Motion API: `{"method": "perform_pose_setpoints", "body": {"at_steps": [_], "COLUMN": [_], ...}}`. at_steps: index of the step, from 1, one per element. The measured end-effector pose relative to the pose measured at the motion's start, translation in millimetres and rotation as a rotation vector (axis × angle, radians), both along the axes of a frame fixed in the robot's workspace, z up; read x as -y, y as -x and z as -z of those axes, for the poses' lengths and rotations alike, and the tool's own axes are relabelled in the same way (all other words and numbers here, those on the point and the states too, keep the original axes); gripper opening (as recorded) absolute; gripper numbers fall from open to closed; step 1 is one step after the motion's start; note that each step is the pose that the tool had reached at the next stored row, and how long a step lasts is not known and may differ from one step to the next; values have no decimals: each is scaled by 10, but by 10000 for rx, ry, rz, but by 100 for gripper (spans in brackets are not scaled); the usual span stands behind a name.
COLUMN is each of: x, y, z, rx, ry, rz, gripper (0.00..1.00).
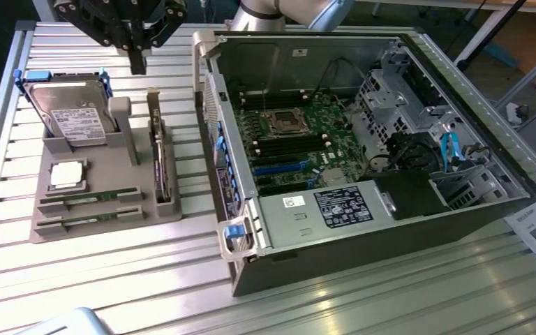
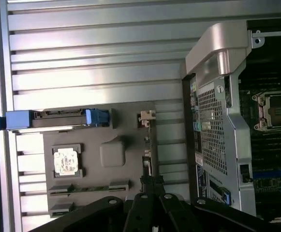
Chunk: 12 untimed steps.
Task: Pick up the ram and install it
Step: 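Reach for the ram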
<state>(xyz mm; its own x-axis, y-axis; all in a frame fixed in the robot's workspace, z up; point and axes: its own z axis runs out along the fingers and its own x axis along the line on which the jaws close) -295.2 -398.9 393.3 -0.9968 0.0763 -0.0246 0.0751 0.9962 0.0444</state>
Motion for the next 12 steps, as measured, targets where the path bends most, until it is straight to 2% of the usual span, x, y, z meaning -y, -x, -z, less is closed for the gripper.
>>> {"method": "perform_pose_setpoints", "body": {"at_steps": [12], "x": [0], "y": [421], "z": [0], "rx": [-1], "ry": [0], "rz": [0], "gripper": [10]}}
